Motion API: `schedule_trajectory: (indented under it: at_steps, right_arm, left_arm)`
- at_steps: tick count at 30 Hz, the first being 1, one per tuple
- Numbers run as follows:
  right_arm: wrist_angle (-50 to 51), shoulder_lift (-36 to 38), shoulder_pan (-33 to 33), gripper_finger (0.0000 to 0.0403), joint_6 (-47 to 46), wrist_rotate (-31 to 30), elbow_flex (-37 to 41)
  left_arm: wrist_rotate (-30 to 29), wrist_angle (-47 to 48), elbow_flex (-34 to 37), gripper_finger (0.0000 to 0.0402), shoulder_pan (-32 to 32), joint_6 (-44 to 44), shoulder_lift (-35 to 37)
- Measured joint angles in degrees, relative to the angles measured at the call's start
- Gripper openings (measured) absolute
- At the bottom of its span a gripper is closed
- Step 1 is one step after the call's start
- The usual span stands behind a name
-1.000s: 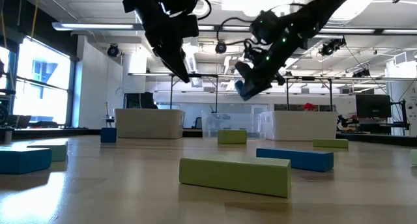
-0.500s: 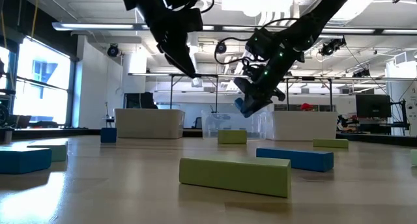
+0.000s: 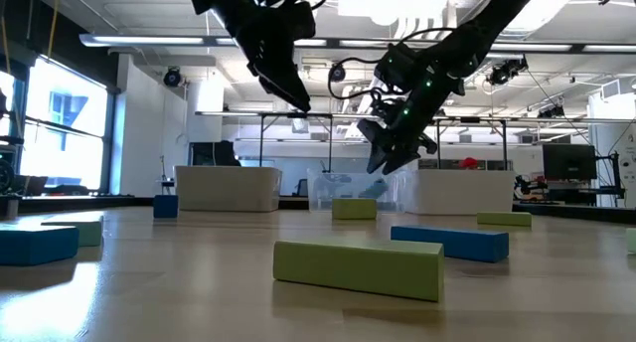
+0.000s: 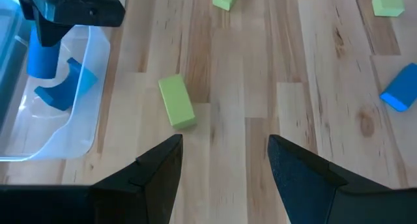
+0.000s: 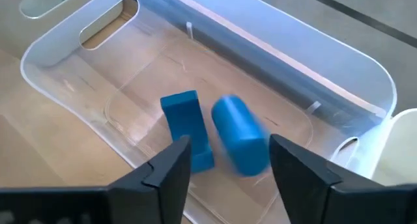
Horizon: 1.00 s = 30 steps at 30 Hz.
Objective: Sort & place blocks by color
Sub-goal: Put the blue cylinder block into the transparent bin, then put the green block into the white bin
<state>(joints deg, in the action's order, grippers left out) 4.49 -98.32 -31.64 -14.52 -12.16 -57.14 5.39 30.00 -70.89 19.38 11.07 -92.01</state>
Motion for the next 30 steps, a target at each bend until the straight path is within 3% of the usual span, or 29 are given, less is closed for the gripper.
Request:
schedule_trajectory:
  at_steps: [8,19,30]
  right_arm:
    - [3.85,1.67,0.39,0.0202,1.18,0.46,-4.45]
    - [11.55,9.59,2.26,0.0203,4.52,-2.73,-10.11]
    - [15.48,15.18,2.30,0.0204,5.75,-2.75,-10.75]
  left_arm:
    - [-0.63,0.09,0.00,0.0217,0.00,-1.36,0.00]
    - [-1.77,-0.54,0.00,0.0249,0.09,-5.15,0.00]
    - [-1.55,-7.09,-0.07,0.0252,0.09,-6.40,-5.47]
